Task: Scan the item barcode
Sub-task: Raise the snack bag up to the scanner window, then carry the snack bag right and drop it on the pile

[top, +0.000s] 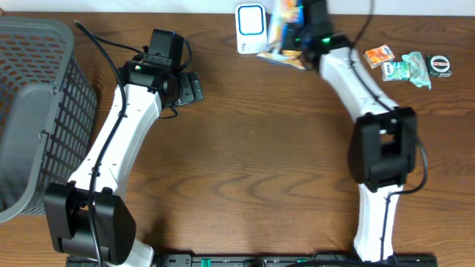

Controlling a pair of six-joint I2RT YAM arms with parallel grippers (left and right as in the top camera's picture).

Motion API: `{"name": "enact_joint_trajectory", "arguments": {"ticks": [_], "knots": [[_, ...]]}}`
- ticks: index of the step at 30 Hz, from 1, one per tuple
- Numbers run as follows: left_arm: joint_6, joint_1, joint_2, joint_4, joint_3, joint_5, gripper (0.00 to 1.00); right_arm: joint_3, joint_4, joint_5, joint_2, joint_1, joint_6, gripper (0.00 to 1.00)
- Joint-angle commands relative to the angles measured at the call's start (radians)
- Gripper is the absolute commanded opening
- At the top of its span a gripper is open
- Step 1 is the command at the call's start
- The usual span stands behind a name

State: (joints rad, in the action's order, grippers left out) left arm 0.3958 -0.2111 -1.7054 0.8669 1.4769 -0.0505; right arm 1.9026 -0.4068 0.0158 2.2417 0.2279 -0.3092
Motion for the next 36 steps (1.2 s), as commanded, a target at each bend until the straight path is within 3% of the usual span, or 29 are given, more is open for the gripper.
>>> {"name": "enact_joint_trajectory", "arguments": {"ticks": [1, 5, 8, 10, 11, 12, 14, 24, 32, 36], "knots": [[0.002, 0.003, 0.000, 0.003, -0.001, -0.002, 0.98, 0.021, -0.093, 0.138, -0.098, -0.126, 0.146, 0.01], [0.002, 0.003, 0.000, 0.003, -0.001, -0.002, 0.98, 0.020, -0.219, 0.321, -0.097, -0.208, 0.226, 0.01], [0.002, 0.003, 0.000, 0.003, -0.001, -0.002, 0.98, 0.020, -0.282, 0.462, -0.097, -0.277, 0.225, 0.07], [0.002, 0.003, 0.000, 0.003, -0.001, -0.002, 0.98, 0.020, -0.300, 0.476, -0.097, -0.310, 0.224, 0.33], [0.002, 0.003, 0.000, 0.003, -0.001, -0.002, 0.98, 0.020, -0.316, 0.470, -0.097, -0.330, 0.212, 0.60], [0.002, 0.003, 0.000, 0.003, -0.001, -0.002, 0.98, 0.020, -0.327, 0.462, -0.097, -0.340, 0.200, 0.76], [0.002, 0.003, 0.000, 0.003, -0.001, -0.002, 0.98, 0.020, -0.360, 0.413, -0.097, -0.357, 0.198, 0.99], [0.002, 0.003, 0.000, 0.003, -0.001, -0.002, 0.98, 0.020, -0.526, 0.192, -0.204, -0.316, 0.112, 0.99], [0.002, 0.003, 0.000, 0.003, -0.001, -0.002, 0.98, 0.008, -0.707, 0.097, -0.459, -0.239, 0.096, 0.99], [0.002, 0.003, 0.000, 0.003, -0.001, -0.002, 0.98, -0.100, -0.718, 0.097, -0.603, -0.170, 0.096, 0.99]]}}
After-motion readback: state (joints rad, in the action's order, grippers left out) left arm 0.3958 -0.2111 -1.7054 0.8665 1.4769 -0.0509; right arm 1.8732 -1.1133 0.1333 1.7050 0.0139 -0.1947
